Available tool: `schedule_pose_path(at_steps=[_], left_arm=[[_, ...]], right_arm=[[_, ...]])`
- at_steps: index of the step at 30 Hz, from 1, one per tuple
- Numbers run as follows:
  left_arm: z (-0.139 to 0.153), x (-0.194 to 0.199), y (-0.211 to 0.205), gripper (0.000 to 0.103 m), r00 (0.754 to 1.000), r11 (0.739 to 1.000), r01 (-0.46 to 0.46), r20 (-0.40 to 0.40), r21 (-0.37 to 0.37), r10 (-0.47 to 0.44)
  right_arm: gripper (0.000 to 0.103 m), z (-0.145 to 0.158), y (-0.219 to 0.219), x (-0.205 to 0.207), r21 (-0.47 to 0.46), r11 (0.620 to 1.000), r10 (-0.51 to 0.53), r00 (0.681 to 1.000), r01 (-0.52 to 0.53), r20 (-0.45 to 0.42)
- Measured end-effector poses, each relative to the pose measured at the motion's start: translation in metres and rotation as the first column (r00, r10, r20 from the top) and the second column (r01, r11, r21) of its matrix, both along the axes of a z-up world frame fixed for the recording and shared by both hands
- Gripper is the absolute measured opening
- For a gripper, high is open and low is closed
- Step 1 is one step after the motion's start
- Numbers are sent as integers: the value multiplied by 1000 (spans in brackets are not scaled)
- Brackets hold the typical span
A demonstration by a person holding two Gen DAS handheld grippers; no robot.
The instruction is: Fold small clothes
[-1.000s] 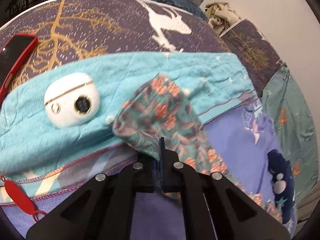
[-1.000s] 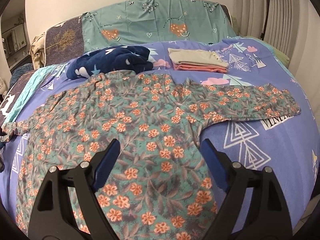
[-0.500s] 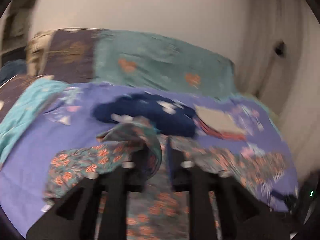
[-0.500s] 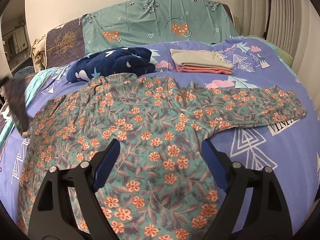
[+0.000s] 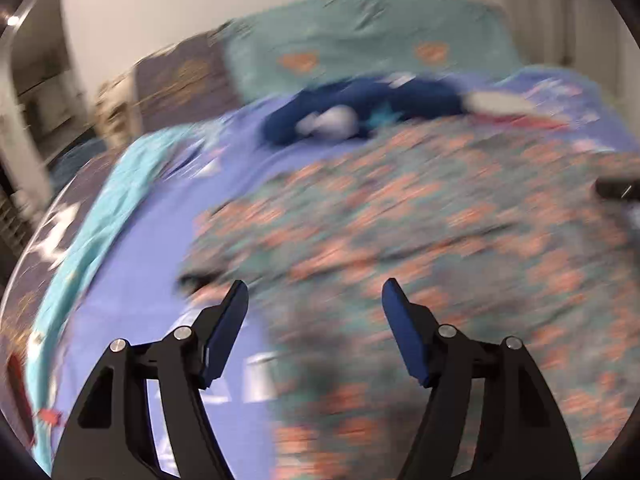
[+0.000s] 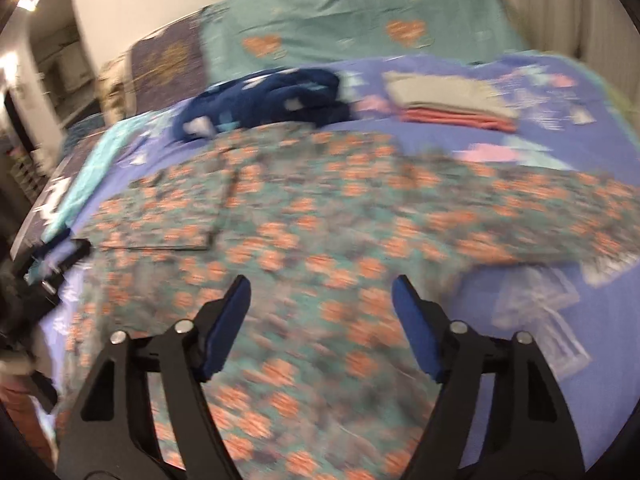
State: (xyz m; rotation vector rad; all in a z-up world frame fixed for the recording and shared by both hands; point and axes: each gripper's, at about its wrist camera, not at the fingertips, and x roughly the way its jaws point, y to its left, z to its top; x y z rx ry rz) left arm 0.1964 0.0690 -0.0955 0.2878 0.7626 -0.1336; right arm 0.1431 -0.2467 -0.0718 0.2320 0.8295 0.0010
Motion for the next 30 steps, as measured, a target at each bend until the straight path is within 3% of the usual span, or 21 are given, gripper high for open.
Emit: schedule_pose_path(at_steps=[2,5,8,11,12,13,14,15,18,21,23,26,30], left_arm=[[-5,11,27,70,997,997,-79,-25,-6,78],[-11,35,59,70,982,980,-180,-69,-81,174],[-15,61,72,72,966,959,-250,-92,-130,240],[-25,80,70,74,957,956,-282,-97,-84,274],[-27,82,68,74,955,955,-286,-99,-77,278],[-28,84,67,74,954,954,-291,-104,-73,283],[-28,85,69,74,954,953,-290,-107,-90,281],[-30,84,71,74,954,951,-291,-106,-100,281],[-29,81,78,74,951,947,-302,-105,-114,290],[-29,76,81,74,956,948,-286,-107,-137,273],[-30,73,77,74,956,950,-288,-100,-121,277],[-29,64,75,74,957,952,-284,-94,-117,274],[-23,54,73,71,964,958,-261,-84,-120,252]], right_arm=[[70,-2,12,24,45,997,67,998,-67,-14],[70,-9,39,71,72,984,167,985,-164,-34],[70,-24,58,116,76,982,182,980,-175,-86],[71,-49,70,154,94,986,150,977,-137,-151],[58,-53,76,160,68,991,128,982,-119,-137],[37,-52,84,161,37,991,134,984,-131,-116],[11,-49,93,163,15,982,188,977,-188,-95],[7,-40,101,161,2,974,226,971,-227,-82],[7,-6,93,142,41,969,243,970,-243,17],[7,41,61,107,-6,982,186,973,-187,138],[9,52,37,97,-38,990,137,977,-133,161],[25,35,0,102,-51,996,79,994,-75,75],[31,-7,-30,97,-25,1000,-8,998,6,-61]])
